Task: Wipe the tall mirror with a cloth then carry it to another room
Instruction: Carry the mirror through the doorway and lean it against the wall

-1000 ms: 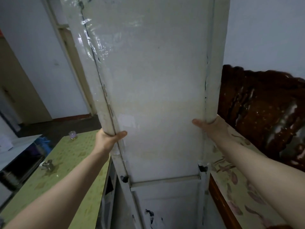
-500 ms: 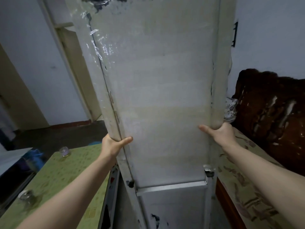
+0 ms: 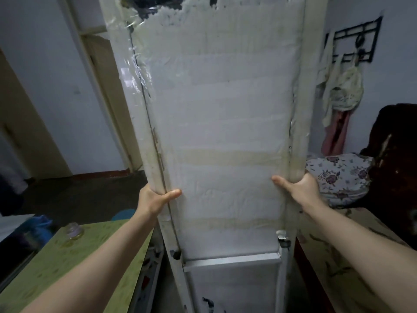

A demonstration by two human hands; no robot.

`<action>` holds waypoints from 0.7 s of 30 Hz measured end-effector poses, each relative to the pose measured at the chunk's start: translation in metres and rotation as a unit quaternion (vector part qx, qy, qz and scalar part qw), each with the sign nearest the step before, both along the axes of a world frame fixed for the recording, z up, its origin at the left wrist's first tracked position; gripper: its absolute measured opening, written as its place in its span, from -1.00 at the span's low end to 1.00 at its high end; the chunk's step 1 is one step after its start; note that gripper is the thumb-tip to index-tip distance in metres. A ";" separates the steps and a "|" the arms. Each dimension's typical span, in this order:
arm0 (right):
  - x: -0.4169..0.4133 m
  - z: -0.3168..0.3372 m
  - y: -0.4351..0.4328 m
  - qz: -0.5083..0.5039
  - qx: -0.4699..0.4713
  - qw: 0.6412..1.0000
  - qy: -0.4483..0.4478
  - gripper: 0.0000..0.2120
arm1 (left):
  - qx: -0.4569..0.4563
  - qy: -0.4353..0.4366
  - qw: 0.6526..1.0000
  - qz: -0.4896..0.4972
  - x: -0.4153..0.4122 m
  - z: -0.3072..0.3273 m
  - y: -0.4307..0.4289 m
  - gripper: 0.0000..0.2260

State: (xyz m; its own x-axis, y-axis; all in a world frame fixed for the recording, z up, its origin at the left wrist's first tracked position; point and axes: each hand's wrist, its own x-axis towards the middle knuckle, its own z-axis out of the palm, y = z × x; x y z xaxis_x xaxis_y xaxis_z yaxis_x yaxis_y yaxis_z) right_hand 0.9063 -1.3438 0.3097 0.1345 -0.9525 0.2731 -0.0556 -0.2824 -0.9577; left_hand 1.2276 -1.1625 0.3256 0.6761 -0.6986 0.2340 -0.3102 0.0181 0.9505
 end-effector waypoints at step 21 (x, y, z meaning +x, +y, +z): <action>0.241 0.001 -0.353 0.069 0.020 0.997 -0.008 -0.10 | 0.000 0.010 1.000 0.024 0.237 -0.009 -0.341 -0.38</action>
State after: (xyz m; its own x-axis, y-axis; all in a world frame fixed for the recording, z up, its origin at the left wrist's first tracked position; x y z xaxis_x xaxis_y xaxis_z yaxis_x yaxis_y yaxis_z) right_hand 1.1477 -1.6965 0.3109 0.2615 -0.9355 0.2377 -0.0042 -0.2474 -0.9689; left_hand 1.4642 -1.5038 0.3162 0.7137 -0.6648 0.2207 -0.2925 0.0034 0.9563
